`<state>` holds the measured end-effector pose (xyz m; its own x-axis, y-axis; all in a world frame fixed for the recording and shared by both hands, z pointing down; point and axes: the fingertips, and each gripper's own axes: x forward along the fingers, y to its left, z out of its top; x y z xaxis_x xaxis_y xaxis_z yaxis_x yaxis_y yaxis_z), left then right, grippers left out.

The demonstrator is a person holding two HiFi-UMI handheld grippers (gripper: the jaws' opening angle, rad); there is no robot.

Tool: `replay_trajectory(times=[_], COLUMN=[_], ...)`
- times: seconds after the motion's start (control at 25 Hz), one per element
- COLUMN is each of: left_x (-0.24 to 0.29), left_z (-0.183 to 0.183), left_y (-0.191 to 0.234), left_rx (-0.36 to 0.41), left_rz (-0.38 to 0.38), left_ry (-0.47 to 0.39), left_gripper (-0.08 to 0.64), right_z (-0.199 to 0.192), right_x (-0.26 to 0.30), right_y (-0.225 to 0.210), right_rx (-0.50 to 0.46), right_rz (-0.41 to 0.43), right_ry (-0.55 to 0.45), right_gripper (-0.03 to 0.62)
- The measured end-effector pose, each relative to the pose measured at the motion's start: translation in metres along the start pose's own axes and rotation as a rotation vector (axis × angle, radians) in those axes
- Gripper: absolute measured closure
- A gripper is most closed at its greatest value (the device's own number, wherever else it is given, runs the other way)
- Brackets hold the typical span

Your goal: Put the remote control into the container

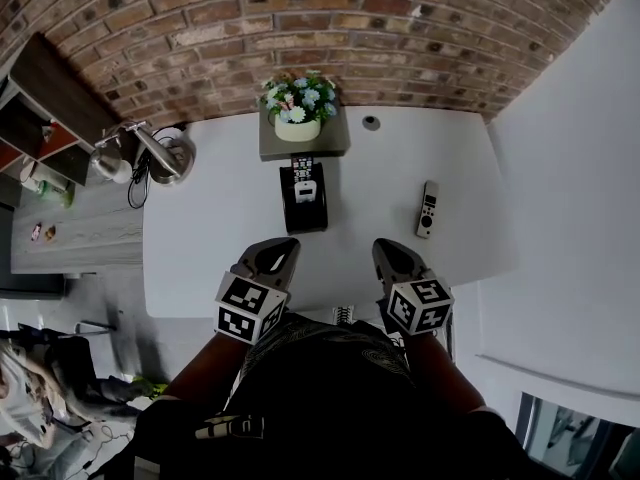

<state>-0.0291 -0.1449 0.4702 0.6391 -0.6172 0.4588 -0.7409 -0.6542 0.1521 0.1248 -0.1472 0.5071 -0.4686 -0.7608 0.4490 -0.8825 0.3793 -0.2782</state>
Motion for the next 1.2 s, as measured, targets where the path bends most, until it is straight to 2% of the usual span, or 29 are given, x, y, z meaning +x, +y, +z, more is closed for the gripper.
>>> replay_trajectory(times=[0.12,0.28,0.4,0.6,0.8,1.0,1.16,1.2], left_x=[0.007,0.020,0.030,0.045,0.061,0.067,0.066,0.065], left_z=[-0.001,-0.003,-0.004,-0.013,-0.014,-0.041,-0.046,-0.046], left_y=[-0.006,-0.013,-0.019,-0.026,-0.030,-0.032,-0.030,-0.029], left_rx=[0.028,0.019,0.023,0.072,0.057,0.039,0.021,0.017], left_rz=[0.016,0.025,0.033,0.075,0.088,0.087,0.120,0.128], left_ry=[0.015,0.039,0.054,0.080,0.105,0.241,0.257,0.255], left_gripper=[0.566,0.566,0.566,0.566,0.566,0.566,0.566,0.566], right_z=[0.000,0.000,0.000,0.001,0.000,-0.003,-0.011,-0.016], right_x=[-0.003,-0.006,-0.007,-0.009,0.008,0.031,0.053,0.059], right_y=[-0.011,-0.037,-0.069,-0.127,-0.191,-0.236,-0.269,-0.277], right_rx=[0.001,-0.001,0.011,0.038,0.024,0.055,0.037,0.028], right_rz=[-0.005,-0.035,-0.084,-0.165,-0.239,-0.272,-0.319,-0.332], right_ry=[-0.001,0.003,0.007,0.012,0.046,0.079,0.143,0.169], right_gripper=[0.583,0.583,0.583,0.583,0.583,0.581,0.575,0.555])
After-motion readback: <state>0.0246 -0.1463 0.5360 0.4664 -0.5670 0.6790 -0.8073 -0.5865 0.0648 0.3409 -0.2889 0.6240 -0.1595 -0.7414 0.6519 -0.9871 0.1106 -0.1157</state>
